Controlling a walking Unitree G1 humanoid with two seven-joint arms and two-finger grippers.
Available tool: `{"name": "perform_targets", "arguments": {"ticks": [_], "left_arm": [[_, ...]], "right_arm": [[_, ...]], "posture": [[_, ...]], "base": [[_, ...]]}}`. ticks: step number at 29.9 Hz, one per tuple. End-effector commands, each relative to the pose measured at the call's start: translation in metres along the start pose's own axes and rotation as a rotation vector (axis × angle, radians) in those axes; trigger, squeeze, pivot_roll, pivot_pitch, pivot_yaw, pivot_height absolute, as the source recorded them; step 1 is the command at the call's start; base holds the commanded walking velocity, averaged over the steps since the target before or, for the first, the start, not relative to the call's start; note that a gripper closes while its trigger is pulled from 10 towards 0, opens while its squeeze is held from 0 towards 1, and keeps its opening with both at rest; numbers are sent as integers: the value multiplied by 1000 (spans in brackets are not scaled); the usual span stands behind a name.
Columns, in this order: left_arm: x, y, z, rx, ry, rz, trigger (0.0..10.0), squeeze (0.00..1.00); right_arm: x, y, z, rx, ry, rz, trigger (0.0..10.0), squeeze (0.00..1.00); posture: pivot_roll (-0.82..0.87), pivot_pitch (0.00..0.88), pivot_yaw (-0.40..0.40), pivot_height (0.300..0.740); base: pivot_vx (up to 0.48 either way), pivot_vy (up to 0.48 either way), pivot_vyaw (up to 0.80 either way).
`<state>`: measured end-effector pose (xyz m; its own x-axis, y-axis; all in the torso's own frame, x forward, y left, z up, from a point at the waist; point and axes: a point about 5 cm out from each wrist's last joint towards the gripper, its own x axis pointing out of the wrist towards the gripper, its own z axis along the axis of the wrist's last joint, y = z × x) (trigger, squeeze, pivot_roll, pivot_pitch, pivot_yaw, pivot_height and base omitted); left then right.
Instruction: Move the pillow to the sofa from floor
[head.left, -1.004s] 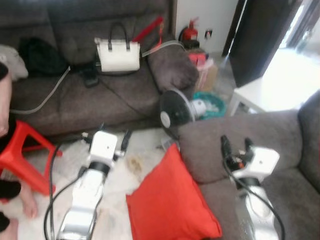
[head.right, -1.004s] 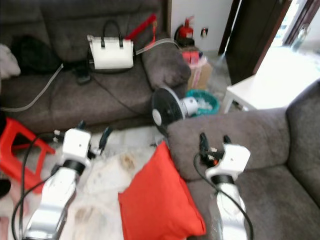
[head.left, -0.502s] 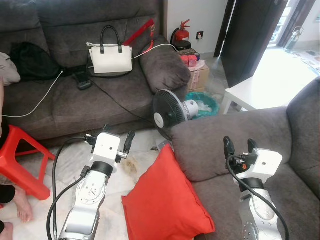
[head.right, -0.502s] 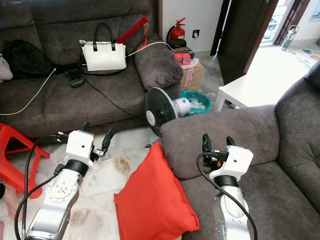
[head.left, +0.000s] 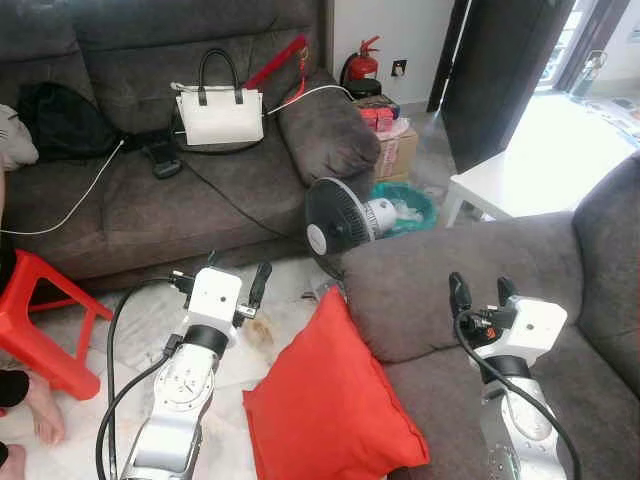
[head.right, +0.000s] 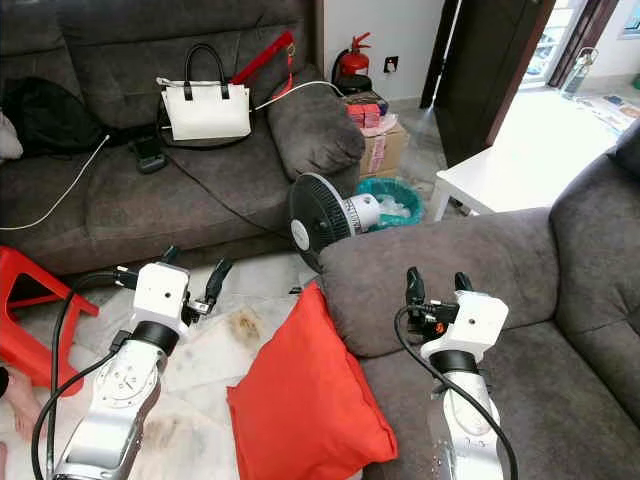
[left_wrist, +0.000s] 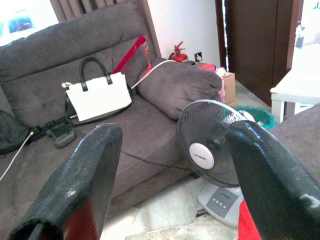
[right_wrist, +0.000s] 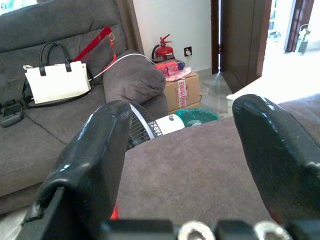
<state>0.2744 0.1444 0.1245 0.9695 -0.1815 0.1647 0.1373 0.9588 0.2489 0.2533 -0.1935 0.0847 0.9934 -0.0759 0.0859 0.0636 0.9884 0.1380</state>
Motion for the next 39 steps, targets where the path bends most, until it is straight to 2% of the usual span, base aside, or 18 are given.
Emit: {"name": "perform_targets", "arguments": {"ticks": [1, 9, 10, 11, 12, 13, 27, 28, 30, 31, 39], "left_arm": [[1, 0, 0, -8, -4, 3, 10000, 0], [3, -5, 0, -2, 10, -34, 10000, 0], [3, -5, -1, -8, 11, -39, 10000, 12], [4, -6, -1, -8, 11, -43, 10000, 302], [4, -7, -1, -7, 10, -45, 10000, 302], [4, -7, -1, -11, 10, -49, 10000, 1000], [5, -5, -2, -8, 11, -38, 10000, 1000], [5, -5, -2, -7, 12, -36, 10000, 0], [5, -5, -2, -6, 11, -35, 10000, 0], [4, -4, -2, -6, 11, -35, 10000, 0], [4, -4, -2, -12, 9, -38, 10000, 0]], "right_arm": [[-2, 0, 3, 0, -7, 3, 10000, 0], [-3, 2, 2, 13, -4, 18, 10000, 0], [-2, 2, 2, 15, -4, 20, 10000, 67], [-2, 3, 2, 17, -3, 23, 10000, 467], [-2, 3, 2, 17, -3, 24, 10000, 467], [-2, 4, 2, 18, -4, 29, 10000, 1000], [-2, 7, 3, 13, -6, 56, 10000, 1000], [-1, 7, 3, 8, -4, 55, 10000, 196], [-1, 7, 3, 5, -3, 54, 10000, 196], [-1, 7, 3, 4, -2, 53, 10000, 0], [0, 7, 1, -2, 15, 49, 10000, 0]], "posture": [[140, 70, 2, 740], [142, 72, -3, 740], [143, 71, -3, 740], [143, 71, -3, 740], [143, 71, -3, 740], [142, 71, -3, 740], [140, 66, -4, 740], [139, 64, -3, 740], [139, 64, -3, 740], [140, 61, -2, 740], [139, 57, 0, 740]], "base": [[0, 0, 0], [0, 0, 0], [0, 0, 0], [0, 0, 0], [0, 0, 0], [0, 0, 0], [0, 0, 0], [0, 0, 0], [0, 0, 0], [0, 0, 0], [0, 0, 0]]}}
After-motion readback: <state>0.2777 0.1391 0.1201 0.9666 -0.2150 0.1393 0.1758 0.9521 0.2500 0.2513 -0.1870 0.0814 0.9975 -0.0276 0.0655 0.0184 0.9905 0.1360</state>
